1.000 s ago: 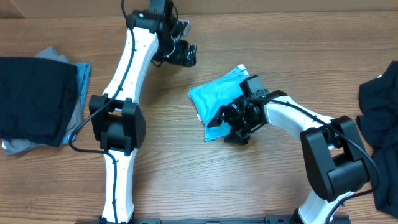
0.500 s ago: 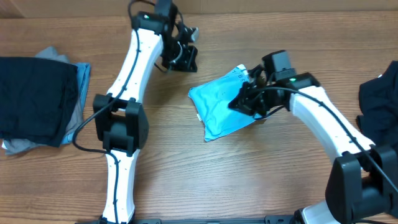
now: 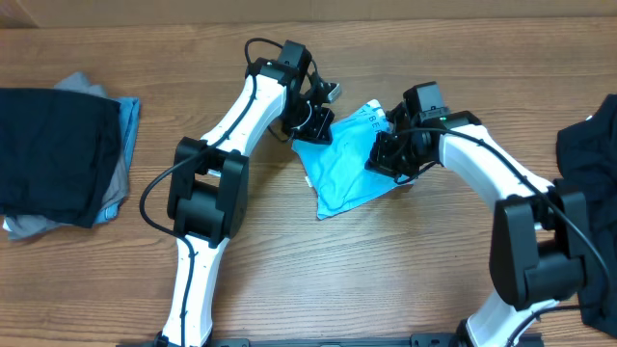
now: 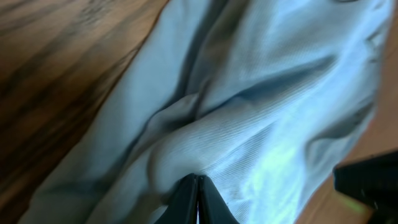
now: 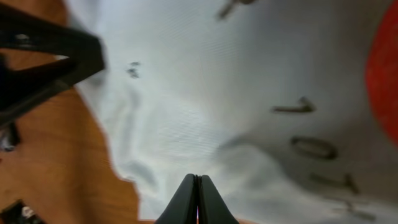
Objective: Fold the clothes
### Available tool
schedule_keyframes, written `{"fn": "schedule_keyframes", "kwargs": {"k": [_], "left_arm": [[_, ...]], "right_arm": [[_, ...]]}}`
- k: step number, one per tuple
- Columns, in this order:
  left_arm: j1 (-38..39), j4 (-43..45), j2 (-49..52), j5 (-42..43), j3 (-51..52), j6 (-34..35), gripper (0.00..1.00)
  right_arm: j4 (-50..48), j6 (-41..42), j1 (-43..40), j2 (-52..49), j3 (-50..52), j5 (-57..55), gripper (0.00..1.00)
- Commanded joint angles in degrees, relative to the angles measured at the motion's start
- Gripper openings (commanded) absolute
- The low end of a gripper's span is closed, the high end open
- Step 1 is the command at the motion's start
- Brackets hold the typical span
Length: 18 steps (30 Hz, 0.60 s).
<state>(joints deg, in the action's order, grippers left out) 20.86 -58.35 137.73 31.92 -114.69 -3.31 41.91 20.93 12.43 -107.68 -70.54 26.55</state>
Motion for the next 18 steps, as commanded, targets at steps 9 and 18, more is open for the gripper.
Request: {"fn": "schedule_keyframes", "kwargs": {"k": [9,18], "left_arm": [[-0.72,4.70,0.39,-10.01,5.57,1.25,0.06],[-0.74,-1.53,-0.33,-8.00,-10.45,5.51,0.04]], "right_arm": [[-3.08,-3.43,-0.35,-6.49,2.78,-5.18,0.04],[-3.02,-5.25,-0.42,-5.92,1.55,-2.40,0.04]]}}
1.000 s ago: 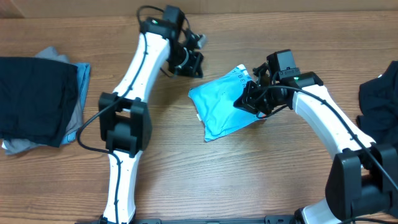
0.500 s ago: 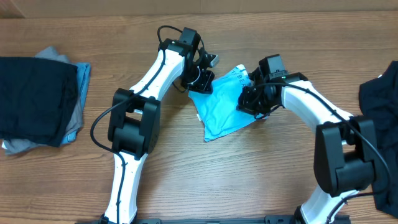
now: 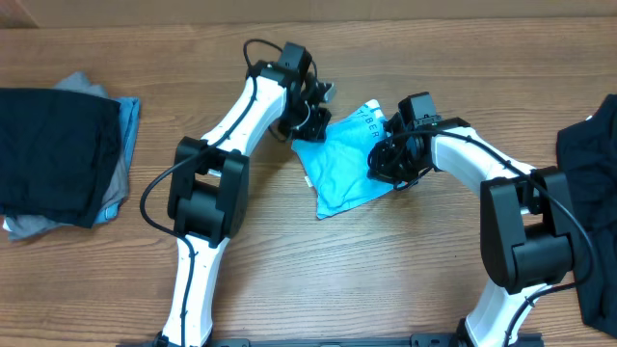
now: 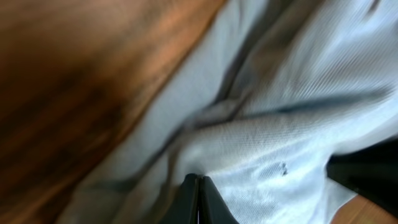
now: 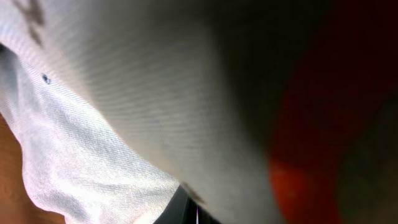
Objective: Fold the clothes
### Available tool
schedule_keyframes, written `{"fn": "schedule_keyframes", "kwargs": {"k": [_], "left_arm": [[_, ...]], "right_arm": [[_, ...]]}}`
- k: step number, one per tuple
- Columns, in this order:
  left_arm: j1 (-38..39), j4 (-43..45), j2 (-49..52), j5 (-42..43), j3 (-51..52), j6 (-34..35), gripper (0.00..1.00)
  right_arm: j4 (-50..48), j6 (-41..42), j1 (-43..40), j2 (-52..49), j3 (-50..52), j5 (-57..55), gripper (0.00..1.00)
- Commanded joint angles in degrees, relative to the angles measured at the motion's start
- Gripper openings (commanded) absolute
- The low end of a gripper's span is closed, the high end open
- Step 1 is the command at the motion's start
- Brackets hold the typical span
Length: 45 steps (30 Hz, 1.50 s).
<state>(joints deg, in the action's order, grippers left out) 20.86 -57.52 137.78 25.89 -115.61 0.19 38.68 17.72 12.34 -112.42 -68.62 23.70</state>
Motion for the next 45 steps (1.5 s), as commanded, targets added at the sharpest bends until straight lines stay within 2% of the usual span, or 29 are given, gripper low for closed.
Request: {"fn": "schedule_keyframes", "kwargs": {"k": [1,5,9,18,23,28,36,41,45], "left_arm": [[-0.74,-4.00,-0.59,-1.99,-12.35,2.16,0.04],[-0.74,-10.27,-0.66,-2.05,-21.42,4.63,0.04],[-0.11,-14.88,-0.20,1.51,-21.33,5.99,0.04],[1.40,-14.51,-0.07,5.53,-6.45,1.90,0.04],[1.38,-11.61,-0.07,13.70,0.26,-2.84,0.04],[1.38,-10.99,-0.07,13.49,4.63,-3.02,0.04],[1.40,-11.08,-0.07,11.34,8.33,-5.14,0.04],[1.44,-11.28,-0.07,6.88,8.33,-5.53,0.04],[1.20,-11.61,-1.03,6.54,7.74,-5.53,0.04]], "right_arm": [[0.48,-2.43,-0.39,-0.33,-1.03,1.92,0.04],[2.25,-2.78,-0.52,4.44,-4.94,5.09,0.04],[3.10,-4.72,-0.57,7.06,-9.09,4.83,0.04],[-2.84,-5.44,-3.28,6.40,-10.10,0.59,0.04],[-6.64,-5.33,-4.85,4.81,-9.86,-0.33,0.04],[-12.35,-5.31,-5.07,-0.11,-9.40,-0.07,0.04],[-15.98,-5.33,-5.07,-9.49,-9.40,-0.09,0.04],[-16.52,-5.49,-5.46,-10.84,-9.40,-0.09,0.04],[-15.10,-5.57,-5.62,-9.90,-11.19,2.84,0.04]]}}
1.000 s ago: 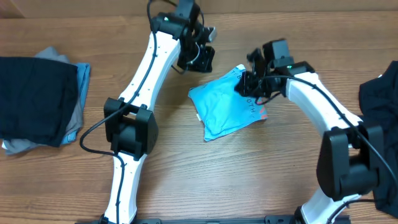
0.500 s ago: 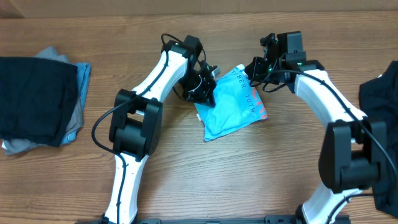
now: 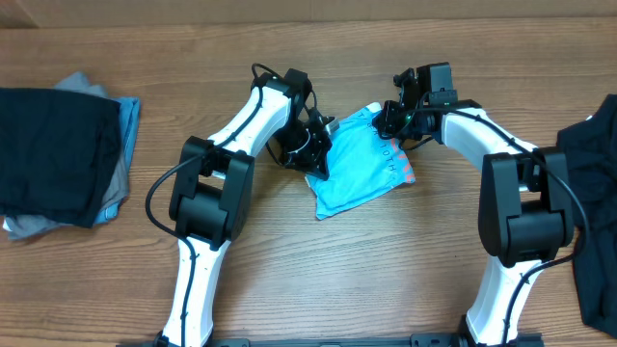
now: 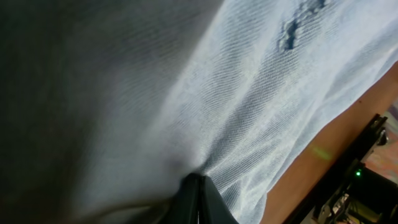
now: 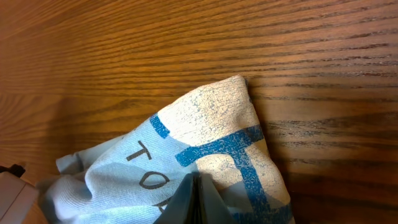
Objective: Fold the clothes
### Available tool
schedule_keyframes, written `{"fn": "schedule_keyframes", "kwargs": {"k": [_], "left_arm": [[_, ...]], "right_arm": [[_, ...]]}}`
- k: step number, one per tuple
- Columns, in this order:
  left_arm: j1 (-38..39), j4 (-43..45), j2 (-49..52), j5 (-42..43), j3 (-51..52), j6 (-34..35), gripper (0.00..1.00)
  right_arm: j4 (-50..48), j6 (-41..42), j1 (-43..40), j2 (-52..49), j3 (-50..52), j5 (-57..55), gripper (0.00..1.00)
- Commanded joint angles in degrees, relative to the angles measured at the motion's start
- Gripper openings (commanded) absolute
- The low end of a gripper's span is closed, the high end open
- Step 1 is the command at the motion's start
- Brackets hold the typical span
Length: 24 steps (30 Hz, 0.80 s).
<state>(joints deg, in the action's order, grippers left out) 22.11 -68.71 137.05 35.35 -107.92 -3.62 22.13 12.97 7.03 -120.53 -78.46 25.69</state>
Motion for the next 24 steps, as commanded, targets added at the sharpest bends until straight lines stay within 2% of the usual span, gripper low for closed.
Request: {"fn": "schedule_keyframes", "kwargs": {"k": [1,4,7,11,16,20,24], "left_arm": [[-0.24,-0.09,-1.18,-2.89,-0.26,-1.49,0.04],[-0.42,1.51,-4.74,-2.71,-1.77,-0.09,0.04],[-0.42,1.51,-8.90,-3.13,-2.89,-0.09,0.04],[-0.33,-0.50,-10.45,-4.46,-2.86,-0.04,0.04],[-0.22,-2.64,-9.84,-4.20,-0.63,-0.04,0.04],[-0.20,-2.56,-9.84,-3.76,2.51,-0.09,0.04],[0.37,-1.75,-9.84,-3.74,6.21,-0.07,0.04]], "right_arm": [[2.05,-0.83,-0.37,-1.42,-2.21,0.94,0.04],[5.14,-1.25,-0.74,0.02,-6.21,0.81,0.04],[12.09,-1.27,-1.64,2.38,-13.31,0.81,0.04],[19.71,-1.25,-3.34,5.31,-17.57,0.74,0.04],[31.34,-1.88,-6.12,6.38,-17.27,0.72,0.04],[38.77,-7.26,-6.91,6.34,-14.99,0.68,0.04],[41.88,-8.52,-6.88,6.32,-12.44,-0.13,0.04]]}}
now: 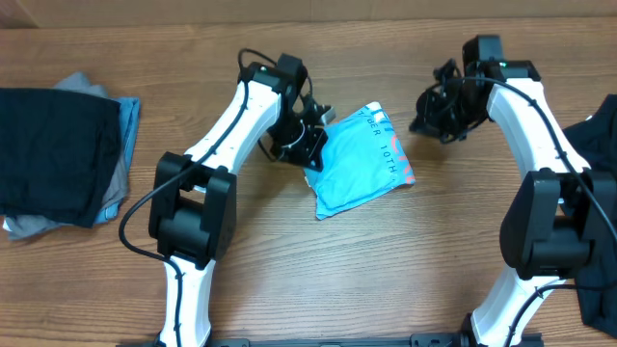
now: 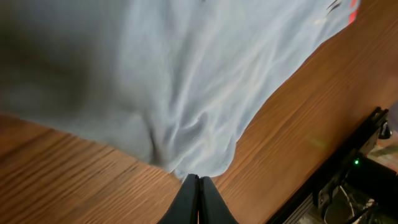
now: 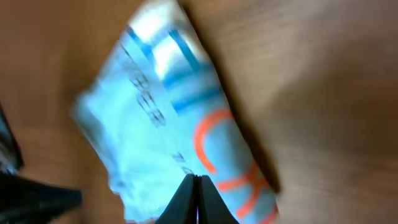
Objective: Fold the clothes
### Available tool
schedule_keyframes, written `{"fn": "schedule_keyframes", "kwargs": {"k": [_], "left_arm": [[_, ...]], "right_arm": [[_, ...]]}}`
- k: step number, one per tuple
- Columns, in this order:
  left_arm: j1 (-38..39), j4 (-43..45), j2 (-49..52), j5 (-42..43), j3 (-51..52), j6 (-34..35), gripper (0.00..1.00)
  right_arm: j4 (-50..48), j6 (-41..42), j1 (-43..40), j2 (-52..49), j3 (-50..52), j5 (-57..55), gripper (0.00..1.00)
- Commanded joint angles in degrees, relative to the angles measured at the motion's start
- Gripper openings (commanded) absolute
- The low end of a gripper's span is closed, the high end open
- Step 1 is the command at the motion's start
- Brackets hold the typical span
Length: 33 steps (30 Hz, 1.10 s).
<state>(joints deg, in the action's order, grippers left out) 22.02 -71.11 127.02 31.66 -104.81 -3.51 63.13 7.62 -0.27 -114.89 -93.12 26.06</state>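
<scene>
A light blue shirt (image 1: 362, 164) lies folded into a small slanted rectangle on the wooden table (image 1: 386, 270), its print facing up. My left gripper (image 1: 310, 152) sits at the shirt's left edge. In the left wrist view that gripper (image 2: 199, 182) is shut, its tips just at the hem of the shirt (image 2: 205, 74), with no cloth seen between them. My right gripper (image 1: 429, 116) hovers to the right of the shirt, apart from it. In the right wrist view the right gripper (image 3: 198, 180) is shut and empty above the blurred shirt (image 3: 168, 124).
A stack of folded clothes (image 1: 53, 159), dark on top with blue and grey beneath, lies at the far left. A dark garment (image 1: 593, 145) lies in a heap at the right edge.
My right gripper has left the shirt's far right corner and now hangs to the right of it. My left gripper, buried in the cloth before, now has its tips at the shirt's left hem.
First both grippers were shut in the blue cloth, left at its far left corner, right on its right side, and stayed so. Later the right gripper was at the far right corner, print showing. Now the shirt lies as a small folded rectangle with the right gripper off it.
</scene>
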Motion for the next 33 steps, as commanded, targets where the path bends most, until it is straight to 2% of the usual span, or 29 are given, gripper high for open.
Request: {"fn": "schedule_keyframes", "kwargs": {"k": [1,8,15,21,25,33], "left_arm": [[0.68,1.36,0.20,-0.02,4.15,-0.17,0.04],[2.40,9.25,0.20,1.31,11.96,1.20,0.04],[2.67,16.63,0.20,0.70,18.29,3.89,0.04],[2.67,17.70,0.20,0.79,20.26,3.96,0.04],[2.67,15.69,-0.46,0.72,17.53,3.96,0.04],[2.67,12.52,-5.27,-4.02,3.45,7.39,0.04]], "right_arm": [[0.76,-3.17,0.42,0.68,3.02,-0.48,0.04],[-4.20,-3.13,0.42,0.66,10.21,-0.50,0.04],[-14.51,-2.93,0.42,0.66,19.96,-0.48,0.04],[-18.10,-2.93,0.42,0.66,23.37,-0.46,0.04],[-17.86,-2.93,0.17,1.64,21.70,3.06,0.04],[-15.76,-1.88,-0.52,9.07,13.31,6.10,0.04]]}}
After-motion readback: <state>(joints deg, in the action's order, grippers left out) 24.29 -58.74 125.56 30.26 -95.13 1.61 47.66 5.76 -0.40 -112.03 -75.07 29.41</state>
